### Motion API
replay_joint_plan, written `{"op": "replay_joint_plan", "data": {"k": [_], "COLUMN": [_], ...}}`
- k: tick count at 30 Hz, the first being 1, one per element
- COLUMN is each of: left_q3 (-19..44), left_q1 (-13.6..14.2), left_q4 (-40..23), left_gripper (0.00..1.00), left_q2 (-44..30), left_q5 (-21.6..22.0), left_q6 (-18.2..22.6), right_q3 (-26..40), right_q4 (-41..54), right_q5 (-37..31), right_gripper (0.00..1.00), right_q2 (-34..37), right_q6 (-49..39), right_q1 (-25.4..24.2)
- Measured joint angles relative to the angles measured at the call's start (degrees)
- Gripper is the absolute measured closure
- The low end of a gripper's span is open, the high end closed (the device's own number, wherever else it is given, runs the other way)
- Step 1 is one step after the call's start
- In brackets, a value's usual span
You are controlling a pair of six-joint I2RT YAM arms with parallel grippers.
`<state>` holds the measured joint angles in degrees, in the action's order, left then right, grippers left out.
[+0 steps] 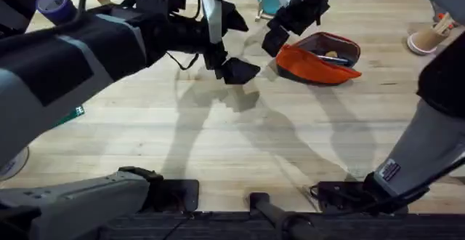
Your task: Unzip the bag, pick up the pens from the table one at a time and place them inside, then zip the bag closed.
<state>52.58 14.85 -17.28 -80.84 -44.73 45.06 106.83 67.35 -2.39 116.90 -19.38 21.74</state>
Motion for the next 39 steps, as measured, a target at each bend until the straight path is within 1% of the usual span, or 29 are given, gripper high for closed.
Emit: {"op": "replay_joint_plan", "data": {"k": [6,10,17,26,30,31,37,39], "left_q3": [0.00,0.00,0.00,0.00,0.00,0.00,0.00,0.00], "left_q1": [0.00,0.00,0.00,0.00,0.00,0.00,0.00,0.00], "left_q4": [0.00,0.00,0.00,0.00,0.00,0.00,0.00,0.00], "left_gripper": [0.005,0.006,0.004,0.005,0.005,0.005,0.005,0.005], "left_q2": [0.00,0.00,0.00,0.00,0.00,0.00,0.00,0.00], "left_q5": [-0.01,0.00,0.00,-0.01,-0.02,0.00,0.00,0.00], "left_q6": [0.00,0.00,0.00,0.00,0.00,0.00,0.00,0.00], "right_q3": [0.00,-0.07,-0.97,-1.66,-1.66,-1.66,-1.67,-1.68], "right_q4": [0.06,0.00,-0.09,-0.38,-1.01,-1.14,-1.31,-1.29], "right_q5": [0.00,0.00,0.00,0.00,0.00,0.01,0.07,0.11], "right_gripper": [0.004,0.006,0.069,0.188,0.260,0.291,0.612,0.694], "right_q2": [2.44,2.87,2.87,2.87,2.87,2.87,2.87,2.87], "right_q6": [0.00,0.00,0.00,-0.01,0.07,0.06,0.14,0.26], "right_q1": [0.00,0.00,0.00,0.00,0.00,0.00,0.00,0.02]}}
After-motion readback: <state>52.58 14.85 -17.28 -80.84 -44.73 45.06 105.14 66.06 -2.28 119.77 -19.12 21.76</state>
